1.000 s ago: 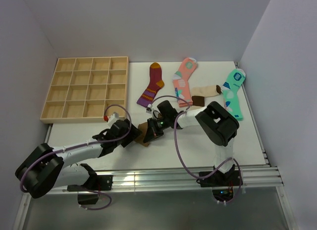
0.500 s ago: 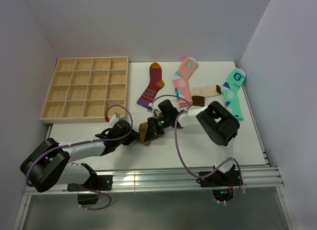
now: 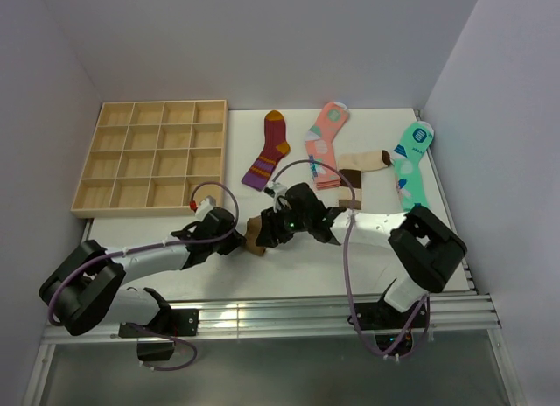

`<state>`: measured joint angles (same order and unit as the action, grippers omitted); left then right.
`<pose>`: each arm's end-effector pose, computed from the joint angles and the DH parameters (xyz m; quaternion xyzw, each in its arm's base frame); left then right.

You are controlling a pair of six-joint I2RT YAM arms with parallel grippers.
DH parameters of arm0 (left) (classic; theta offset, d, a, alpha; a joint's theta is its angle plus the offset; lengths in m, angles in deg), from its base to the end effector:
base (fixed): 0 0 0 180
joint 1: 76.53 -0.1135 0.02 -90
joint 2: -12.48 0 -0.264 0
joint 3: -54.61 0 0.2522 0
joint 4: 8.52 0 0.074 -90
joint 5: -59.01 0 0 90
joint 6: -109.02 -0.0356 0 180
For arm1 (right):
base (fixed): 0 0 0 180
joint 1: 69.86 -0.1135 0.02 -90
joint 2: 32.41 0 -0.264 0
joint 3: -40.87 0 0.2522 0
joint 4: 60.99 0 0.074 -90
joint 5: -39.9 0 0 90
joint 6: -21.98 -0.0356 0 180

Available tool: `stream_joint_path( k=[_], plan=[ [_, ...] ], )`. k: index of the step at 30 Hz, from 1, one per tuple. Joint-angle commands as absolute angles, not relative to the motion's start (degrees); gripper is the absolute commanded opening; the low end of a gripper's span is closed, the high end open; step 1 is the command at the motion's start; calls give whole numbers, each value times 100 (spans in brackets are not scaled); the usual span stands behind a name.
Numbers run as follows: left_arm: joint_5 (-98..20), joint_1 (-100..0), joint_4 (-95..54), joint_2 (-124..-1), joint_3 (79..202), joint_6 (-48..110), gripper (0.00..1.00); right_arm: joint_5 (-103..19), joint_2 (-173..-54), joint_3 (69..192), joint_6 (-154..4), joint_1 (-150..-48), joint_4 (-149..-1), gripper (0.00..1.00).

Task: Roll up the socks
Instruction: Roll the sock at the center of the board.

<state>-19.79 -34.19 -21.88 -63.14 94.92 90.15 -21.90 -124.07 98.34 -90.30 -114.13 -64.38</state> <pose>0.1763 -0.1513 0.1417 -0.2649 0.8934 -0.2436 0.2690 0.2172 0.2353 0.1714 -0.2716 0.8337 0.4178 0.2382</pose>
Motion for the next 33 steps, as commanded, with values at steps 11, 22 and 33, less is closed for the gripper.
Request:
stream_joint_path(
  k=[11, 22, 33],
  plan=[
    [-2115, -3399, -2923, -6469, 9931, 8493, 16, -4579, -12144, 9893, -7778, -12742, -6350, 55],
    [-2115, -3399, -2949, -6478, 9957, 8485, 16, -4764, -12619, 10139, -7760, -13103, -6631, 52],
    [-2150, -3399, -2949, -6311, 9940, 8555, 22, -5106, -13085, 10262, -7918, -13252, -6982, 47]
  ],
)
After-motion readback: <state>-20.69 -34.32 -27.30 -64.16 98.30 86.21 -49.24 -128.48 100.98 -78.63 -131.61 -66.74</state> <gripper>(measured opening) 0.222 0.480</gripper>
